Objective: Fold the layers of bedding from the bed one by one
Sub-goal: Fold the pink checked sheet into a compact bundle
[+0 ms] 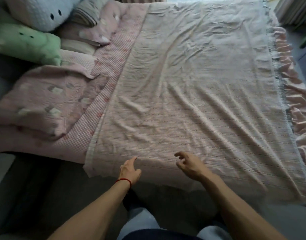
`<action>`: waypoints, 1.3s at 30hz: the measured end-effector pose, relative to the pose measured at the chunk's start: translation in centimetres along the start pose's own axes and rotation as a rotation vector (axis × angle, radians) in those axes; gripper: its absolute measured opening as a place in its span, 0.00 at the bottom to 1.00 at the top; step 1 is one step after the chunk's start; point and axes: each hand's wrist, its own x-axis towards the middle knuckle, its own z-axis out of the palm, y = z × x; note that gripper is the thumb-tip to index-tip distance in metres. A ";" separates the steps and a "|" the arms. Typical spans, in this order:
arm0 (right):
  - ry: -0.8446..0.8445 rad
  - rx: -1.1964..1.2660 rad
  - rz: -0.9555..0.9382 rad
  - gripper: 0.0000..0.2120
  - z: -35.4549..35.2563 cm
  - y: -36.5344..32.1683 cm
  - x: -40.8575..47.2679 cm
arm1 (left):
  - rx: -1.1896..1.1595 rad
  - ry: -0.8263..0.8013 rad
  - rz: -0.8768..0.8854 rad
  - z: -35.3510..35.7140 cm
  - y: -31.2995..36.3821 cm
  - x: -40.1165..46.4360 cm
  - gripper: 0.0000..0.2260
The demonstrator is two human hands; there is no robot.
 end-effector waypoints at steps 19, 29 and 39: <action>-0.069 -0.129 0.061 0.16 16.0 -22.4 11.0 | -0.280 -0.158 -0.216 -13.0 -20.4 21.5 0.35; -0.057 -0.086 0.102 0.14 17.1 -23.0 10.2 | -0.151 -0.252 -0.008 -13.3 -21.3 20.1 0.12; -0.016 0.199 0.210 0.18 14.7 -21.7 5.3 | -0.196 -0.295 0.410 -11.6 -6.9 8.2 0.12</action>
